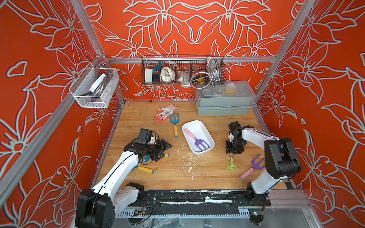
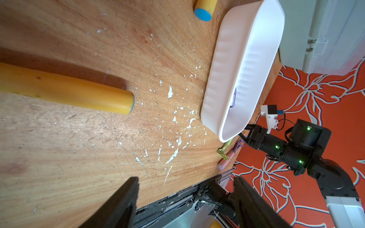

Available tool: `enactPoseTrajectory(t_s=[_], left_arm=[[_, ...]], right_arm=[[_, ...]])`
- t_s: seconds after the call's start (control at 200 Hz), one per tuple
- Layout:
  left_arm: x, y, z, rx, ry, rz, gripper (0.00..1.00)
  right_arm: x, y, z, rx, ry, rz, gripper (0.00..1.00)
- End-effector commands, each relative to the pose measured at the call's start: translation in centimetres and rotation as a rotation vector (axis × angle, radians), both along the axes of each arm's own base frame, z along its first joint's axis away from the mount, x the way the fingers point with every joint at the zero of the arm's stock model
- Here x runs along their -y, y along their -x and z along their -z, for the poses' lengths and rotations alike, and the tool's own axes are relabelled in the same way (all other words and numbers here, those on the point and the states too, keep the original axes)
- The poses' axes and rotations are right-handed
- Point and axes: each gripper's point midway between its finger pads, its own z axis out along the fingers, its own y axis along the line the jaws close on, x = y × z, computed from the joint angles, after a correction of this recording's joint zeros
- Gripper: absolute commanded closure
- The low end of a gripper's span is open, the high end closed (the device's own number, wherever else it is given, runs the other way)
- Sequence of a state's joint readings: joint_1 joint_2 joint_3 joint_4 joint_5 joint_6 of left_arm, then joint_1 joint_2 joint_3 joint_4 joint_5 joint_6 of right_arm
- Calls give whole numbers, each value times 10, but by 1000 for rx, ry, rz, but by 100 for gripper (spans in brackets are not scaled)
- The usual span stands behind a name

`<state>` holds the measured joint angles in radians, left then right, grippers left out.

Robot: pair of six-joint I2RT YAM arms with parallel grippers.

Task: Put the rake into the storage box
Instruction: Pick up the rake at the center of the board, then place the rake in the storage box.

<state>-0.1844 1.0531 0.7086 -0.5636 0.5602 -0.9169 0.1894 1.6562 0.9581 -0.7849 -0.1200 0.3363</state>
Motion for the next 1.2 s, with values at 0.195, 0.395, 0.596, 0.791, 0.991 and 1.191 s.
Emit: enactPoseTrajectory(t_s=[0.195,0.395,0.596,0.791,0.991,1.191], left_arm=[[4,-4,-14,54,13,21,23],[14,-24,-44,154,75,38,20],[28,-47,-77,242,177,54,18],[38,-60,-92,264,238,77,16],[37,-58,-85,243,232,78,16],[33,-48,-72,212,219,59,17]], right_arm=[[6,1,-5,12,18,-9,74],[6,-13,-33,86,21,-20,89],[-2,-33,-69,164,-11,-26,99],[-33,-56,-111,275,-126,-57,99],[-87,-73,-142,324,-198,-198,99],[-136,-85,-153,317,-228,-323,99]])
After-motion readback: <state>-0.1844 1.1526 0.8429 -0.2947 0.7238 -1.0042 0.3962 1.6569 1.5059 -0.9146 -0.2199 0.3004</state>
